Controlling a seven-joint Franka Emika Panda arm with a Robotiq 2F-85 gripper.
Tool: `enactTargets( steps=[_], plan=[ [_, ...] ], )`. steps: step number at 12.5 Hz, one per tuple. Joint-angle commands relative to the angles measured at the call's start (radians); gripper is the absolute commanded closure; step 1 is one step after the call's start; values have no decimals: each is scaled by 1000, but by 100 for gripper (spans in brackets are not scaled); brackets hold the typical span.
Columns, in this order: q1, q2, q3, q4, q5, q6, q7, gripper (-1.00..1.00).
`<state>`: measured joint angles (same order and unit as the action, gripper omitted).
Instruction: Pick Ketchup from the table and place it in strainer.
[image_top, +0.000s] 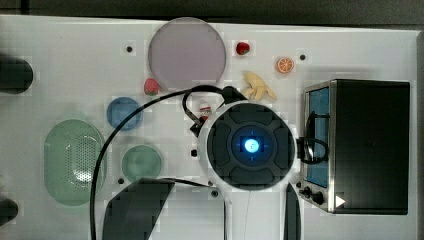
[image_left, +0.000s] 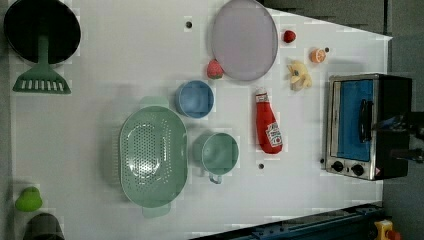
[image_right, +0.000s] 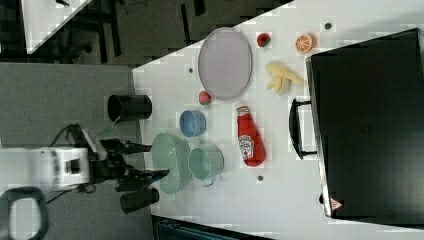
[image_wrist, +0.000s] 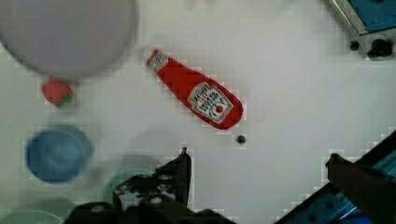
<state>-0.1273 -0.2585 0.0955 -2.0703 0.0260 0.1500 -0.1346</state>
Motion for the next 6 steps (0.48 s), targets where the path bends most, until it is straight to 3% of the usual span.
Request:
enactTargets(
  steps=[1,6],
  plan=[
    [-7,39,7,-93,4,82,-282,-100],
    [-6,47,38,-296,4,320,-665,-100]
  ],
)
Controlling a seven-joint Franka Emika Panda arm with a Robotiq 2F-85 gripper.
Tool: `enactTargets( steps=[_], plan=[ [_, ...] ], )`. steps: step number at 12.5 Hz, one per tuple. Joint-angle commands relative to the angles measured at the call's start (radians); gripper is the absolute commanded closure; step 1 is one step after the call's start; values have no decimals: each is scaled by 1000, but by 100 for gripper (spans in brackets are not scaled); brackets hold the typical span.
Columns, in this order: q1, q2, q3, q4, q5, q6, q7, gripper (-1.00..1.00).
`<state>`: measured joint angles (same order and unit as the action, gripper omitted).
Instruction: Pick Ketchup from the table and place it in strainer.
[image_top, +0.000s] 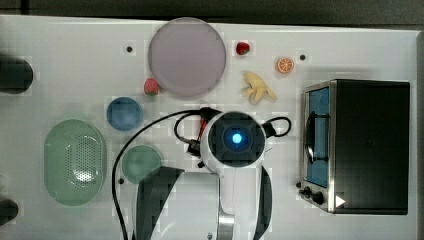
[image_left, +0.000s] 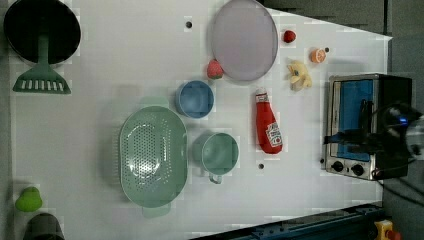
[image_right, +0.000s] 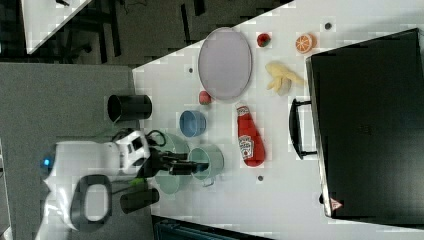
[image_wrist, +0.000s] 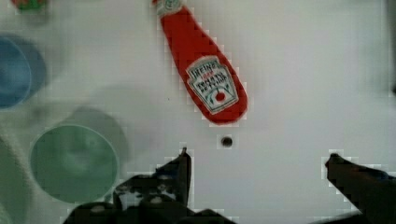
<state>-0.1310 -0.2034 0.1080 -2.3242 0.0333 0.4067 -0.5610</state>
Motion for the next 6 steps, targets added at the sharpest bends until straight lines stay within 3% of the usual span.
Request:
enactTargets(
  steps=[1,6],
  plan=[
    [-3,1,30,-74,-3,123,-290,-100],
    [-3,142,31,-129,-3,363,-441,-100]
  ],
)
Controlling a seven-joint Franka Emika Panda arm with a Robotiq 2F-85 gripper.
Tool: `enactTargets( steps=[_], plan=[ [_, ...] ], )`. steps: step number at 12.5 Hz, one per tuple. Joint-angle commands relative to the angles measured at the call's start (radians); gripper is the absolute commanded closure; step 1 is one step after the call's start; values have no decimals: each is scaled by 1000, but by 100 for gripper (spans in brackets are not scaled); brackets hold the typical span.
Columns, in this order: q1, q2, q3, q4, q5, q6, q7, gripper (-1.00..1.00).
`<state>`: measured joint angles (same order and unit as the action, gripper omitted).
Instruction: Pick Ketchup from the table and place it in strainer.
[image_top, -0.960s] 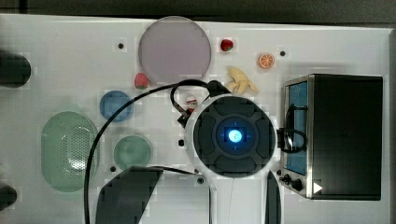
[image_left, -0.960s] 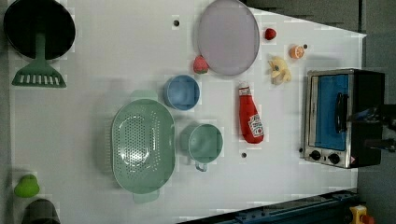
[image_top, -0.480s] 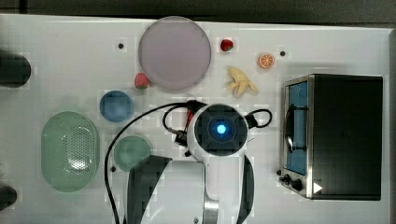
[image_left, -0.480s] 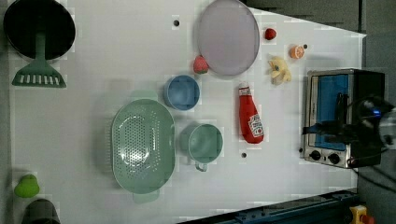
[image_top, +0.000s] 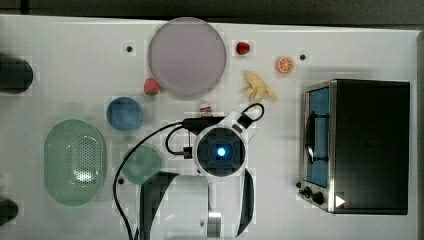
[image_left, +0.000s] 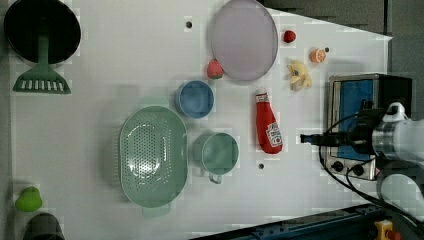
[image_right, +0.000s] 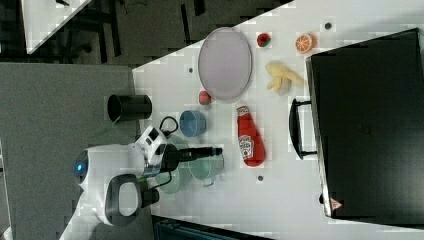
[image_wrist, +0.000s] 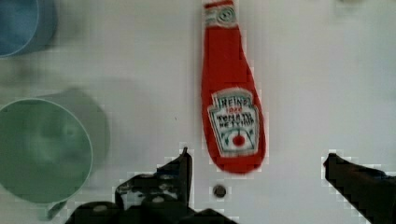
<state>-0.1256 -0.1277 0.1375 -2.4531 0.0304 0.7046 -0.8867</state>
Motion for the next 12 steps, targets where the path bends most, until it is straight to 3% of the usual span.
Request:
enactTargets(
  steps=[1,12],
  plan=[
    [-8,102,2,0,0,100,-115,-100],
    [-8,438,0,4,-36,447,-114,-100]
  ],
)
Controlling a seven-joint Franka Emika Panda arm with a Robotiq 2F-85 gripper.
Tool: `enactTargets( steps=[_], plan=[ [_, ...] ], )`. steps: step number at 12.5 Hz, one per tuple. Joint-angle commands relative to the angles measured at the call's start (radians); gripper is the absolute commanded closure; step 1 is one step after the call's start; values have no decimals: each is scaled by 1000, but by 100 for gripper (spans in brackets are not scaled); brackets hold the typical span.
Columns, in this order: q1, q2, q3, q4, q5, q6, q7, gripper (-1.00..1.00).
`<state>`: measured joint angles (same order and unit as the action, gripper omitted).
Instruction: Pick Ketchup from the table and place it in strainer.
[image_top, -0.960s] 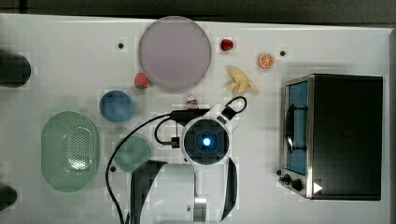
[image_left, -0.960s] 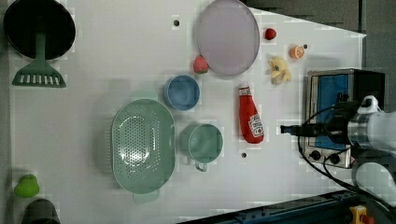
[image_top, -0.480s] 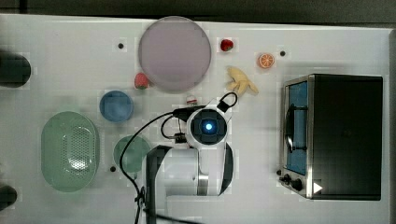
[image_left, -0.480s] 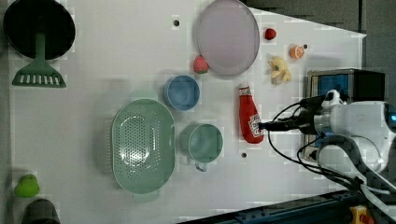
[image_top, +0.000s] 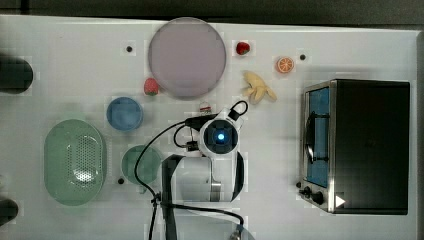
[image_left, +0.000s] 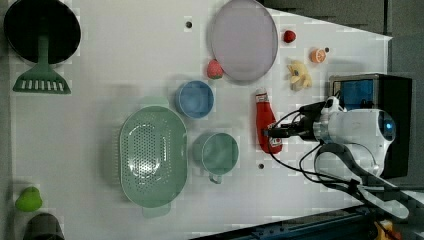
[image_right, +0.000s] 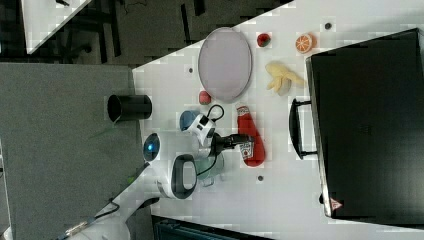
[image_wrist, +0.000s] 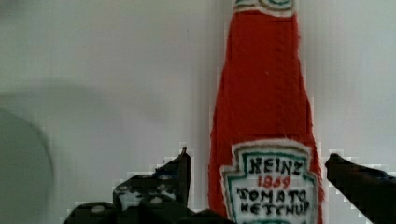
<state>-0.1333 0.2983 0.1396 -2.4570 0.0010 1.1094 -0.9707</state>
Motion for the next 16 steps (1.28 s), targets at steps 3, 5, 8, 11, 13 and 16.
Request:
enactTargets(
  steps=[3,5,8,11,13,16],
  plan=[
    [0,47,-3,6,-6,95,-30,-68],
    [0,51,-3,9,-6,95,-30,-21],
    [0,17,-2,32,-6,89,-30,-20],
    [1,-107,2,57,-6,-14,-26,-20],
    [2,-210,15,105,-6,-189,-26,-20],
    [6,-327,39,226,-5,-512,-8,-20]
  ],
)
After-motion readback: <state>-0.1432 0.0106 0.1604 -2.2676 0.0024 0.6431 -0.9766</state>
